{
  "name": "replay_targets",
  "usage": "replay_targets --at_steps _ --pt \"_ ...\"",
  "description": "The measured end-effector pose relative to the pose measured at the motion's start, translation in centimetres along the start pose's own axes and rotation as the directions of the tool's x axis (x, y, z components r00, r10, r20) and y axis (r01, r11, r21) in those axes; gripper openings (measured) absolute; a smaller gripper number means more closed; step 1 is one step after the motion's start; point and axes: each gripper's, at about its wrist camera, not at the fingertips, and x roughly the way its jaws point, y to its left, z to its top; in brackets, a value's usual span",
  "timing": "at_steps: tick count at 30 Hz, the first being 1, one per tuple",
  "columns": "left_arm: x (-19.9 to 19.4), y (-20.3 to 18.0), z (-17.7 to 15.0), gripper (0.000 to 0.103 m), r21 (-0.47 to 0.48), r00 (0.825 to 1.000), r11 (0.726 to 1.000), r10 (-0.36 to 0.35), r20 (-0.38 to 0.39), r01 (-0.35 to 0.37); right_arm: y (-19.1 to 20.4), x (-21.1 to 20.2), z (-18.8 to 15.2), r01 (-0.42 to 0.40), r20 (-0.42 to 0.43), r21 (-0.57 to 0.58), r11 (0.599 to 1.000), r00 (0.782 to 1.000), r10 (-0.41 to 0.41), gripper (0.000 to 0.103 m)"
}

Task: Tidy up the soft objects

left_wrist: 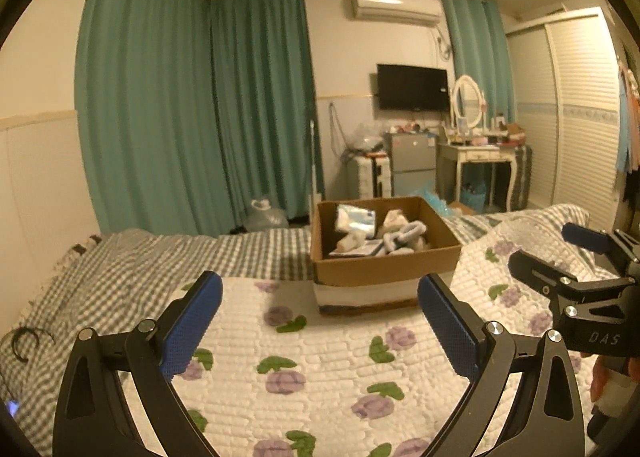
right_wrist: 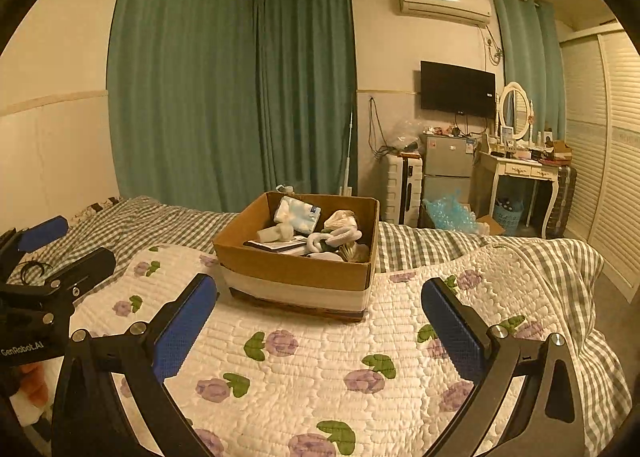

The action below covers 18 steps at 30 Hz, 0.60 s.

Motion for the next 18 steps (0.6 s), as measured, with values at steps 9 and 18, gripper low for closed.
replay_targets --at_steps 9,18 --pt "0.34 0.41 -0.12 0.1 -0.008 1.0 1.0 0.003 -0.019 -0.003 -0.02 -0.24 -0.02 0.005 0.013 0.005 1.0 1.0 -0.006 0.103" --pt "0.29 0.42 -0.3 0.1 -0.011 1.0 1.0 -0.004 -0.02 0.004 -0.39 -0.24 0.03 0.012 0.007 0.016 1.0 1.0 -0.012 0.103"
